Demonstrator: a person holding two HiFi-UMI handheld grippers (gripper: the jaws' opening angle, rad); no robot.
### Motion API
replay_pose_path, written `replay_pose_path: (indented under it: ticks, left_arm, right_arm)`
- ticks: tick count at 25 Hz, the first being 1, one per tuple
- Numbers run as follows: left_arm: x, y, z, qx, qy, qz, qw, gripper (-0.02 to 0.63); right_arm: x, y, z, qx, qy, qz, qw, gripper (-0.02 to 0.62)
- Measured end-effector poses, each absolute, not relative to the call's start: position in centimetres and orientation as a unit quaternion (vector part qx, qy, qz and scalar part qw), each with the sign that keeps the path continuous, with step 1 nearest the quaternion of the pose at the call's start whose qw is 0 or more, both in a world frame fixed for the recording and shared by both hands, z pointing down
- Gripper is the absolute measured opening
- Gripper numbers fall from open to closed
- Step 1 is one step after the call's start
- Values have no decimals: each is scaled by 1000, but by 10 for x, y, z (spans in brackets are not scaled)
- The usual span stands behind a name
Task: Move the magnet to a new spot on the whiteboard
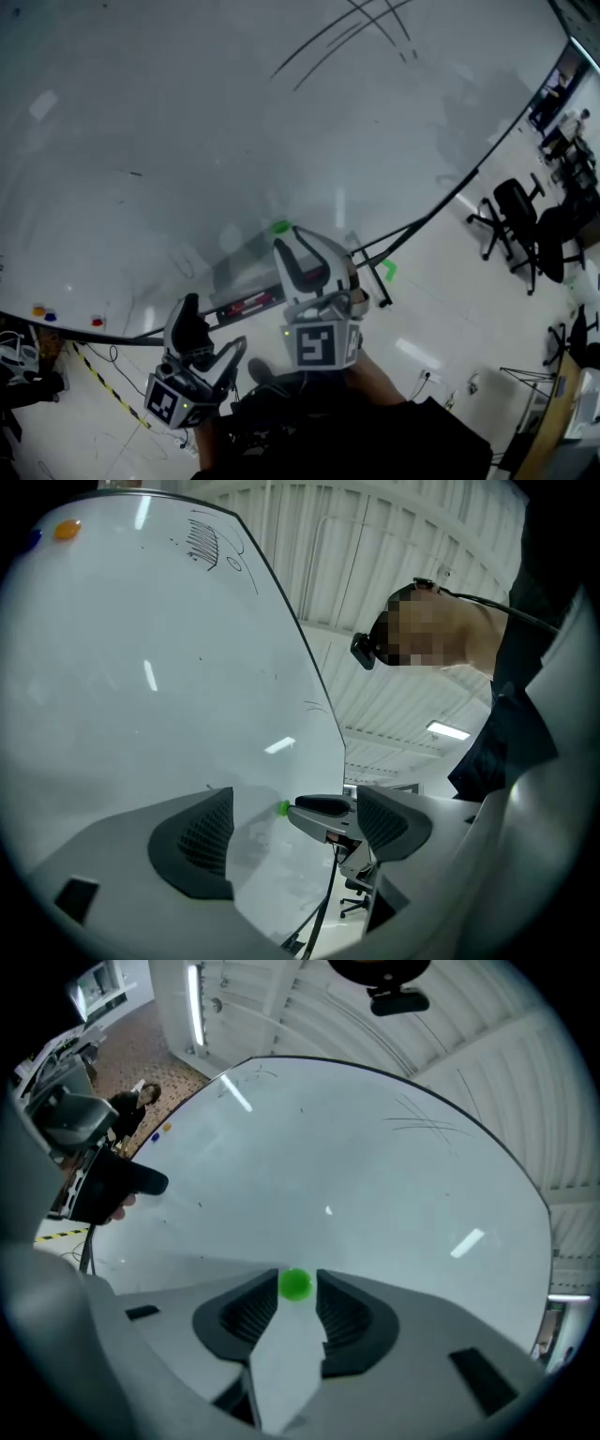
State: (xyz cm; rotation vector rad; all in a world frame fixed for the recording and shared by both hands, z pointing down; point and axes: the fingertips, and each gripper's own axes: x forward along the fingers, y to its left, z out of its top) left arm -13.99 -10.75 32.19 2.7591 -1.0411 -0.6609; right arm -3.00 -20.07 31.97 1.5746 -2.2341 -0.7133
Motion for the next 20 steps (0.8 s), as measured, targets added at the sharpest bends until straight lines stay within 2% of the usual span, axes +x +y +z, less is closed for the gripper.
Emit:
replay_pose_path:
  ticks: [10,16,20]
  left_arm:
    - [-148,-101,322,912,-338,-222,60,407]
    - [-144,-100,319,912,-342,-219,57,407]
    - [-138,-100,317,913,-342,-215,57,407]
  right_arm:
    - [-29,-218,331,574,-763,-239,179,172]
    - [-35,-216,330,568,-745,-283,204,161]
    - [-34,-215,329,557,-765,-264,186,152]
